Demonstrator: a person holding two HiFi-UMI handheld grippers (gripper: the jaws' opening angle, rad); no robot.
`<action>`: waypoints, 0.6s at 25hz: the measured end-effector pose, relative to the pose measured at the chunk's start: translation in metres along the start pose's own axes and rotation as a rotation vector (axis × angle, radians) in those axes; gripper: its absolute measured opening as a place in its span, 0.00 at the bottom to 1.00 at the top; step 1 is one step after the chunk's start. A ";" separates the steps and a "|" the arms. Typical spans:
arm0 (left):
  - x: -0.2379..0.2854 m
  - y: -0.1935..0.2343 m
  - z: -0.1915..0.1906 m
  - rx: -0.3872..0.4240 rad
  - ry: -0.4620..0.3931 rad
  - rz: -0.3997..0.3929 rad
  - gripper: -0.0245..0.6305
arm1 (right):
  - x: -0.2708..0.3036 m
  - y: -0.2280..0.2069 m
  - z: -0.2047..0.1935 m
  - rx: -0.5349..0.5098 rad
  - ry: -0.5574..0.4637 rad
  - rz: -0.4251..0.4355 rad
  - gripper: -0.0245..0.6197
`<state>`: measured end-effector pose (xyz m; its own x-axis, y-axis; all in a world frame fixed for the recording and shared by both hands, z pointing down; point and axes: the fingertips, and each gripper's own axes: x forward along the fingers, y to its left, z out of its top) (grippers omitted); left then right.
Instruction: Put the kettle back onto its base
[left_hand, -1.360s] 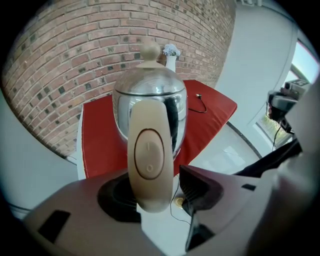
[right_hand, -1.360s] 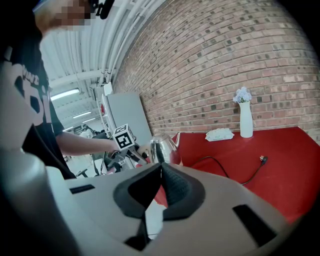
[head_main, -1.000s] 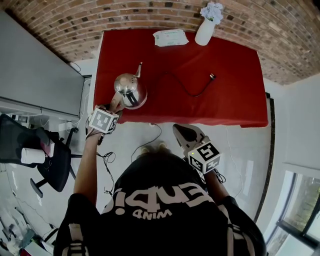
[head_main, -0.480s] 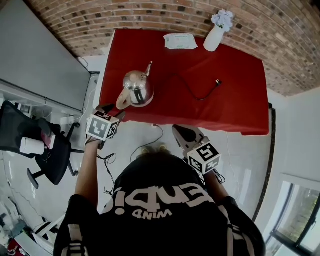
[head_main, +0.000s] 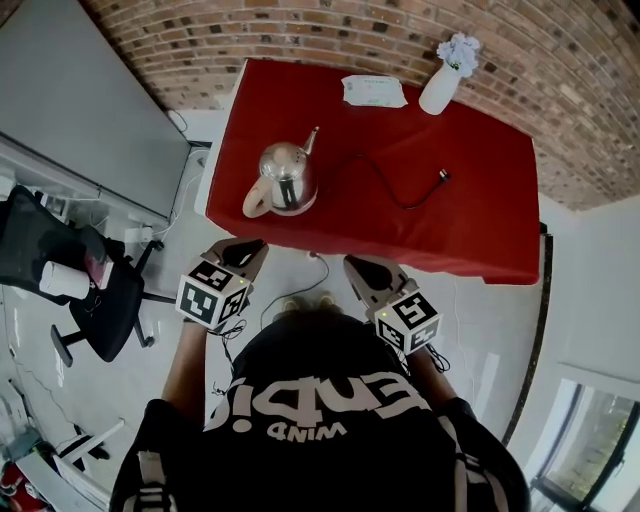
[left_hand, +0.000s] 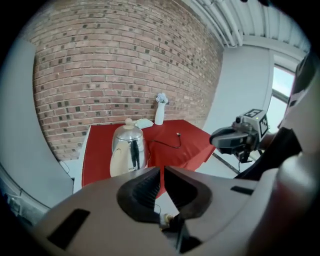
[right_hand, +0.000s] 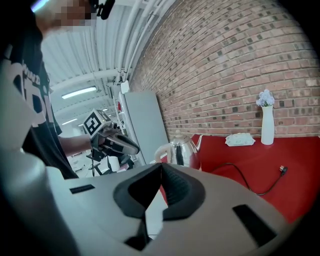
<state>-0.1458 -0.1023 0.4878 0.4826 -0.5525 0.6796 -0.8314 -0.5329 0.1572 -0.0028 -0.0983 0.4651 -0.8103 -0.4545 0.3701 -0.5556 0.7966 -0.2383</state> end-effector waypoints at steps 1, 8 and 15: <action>-0.004 -0.005 0.002 -0.004 -0.019 -0.010 0.08 | 0.000 0.002 0.001 -0.002 -0.001 0.005 0.07; -0.027 -0.018 0.019 -0.072 -0.185 -0.079 0.05 | 0.005 0.005 0.010 -0.019 -0.012 0.024 0.07; -0.038 -0.021 0.021 -0.072 -0.252 -0.094 0.05 | 0.009 0.009 0.019 -0.013 -0.037 0.041 0.07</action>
<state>-0.1406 -0.0831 0.4439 0.6044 -0.6498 0.4610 -0.7928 -0.5476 0.2675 -0.0187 -0.1034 0.4493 -0.8389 -0.4352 0.3269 -0.5193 0.8198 -0.2412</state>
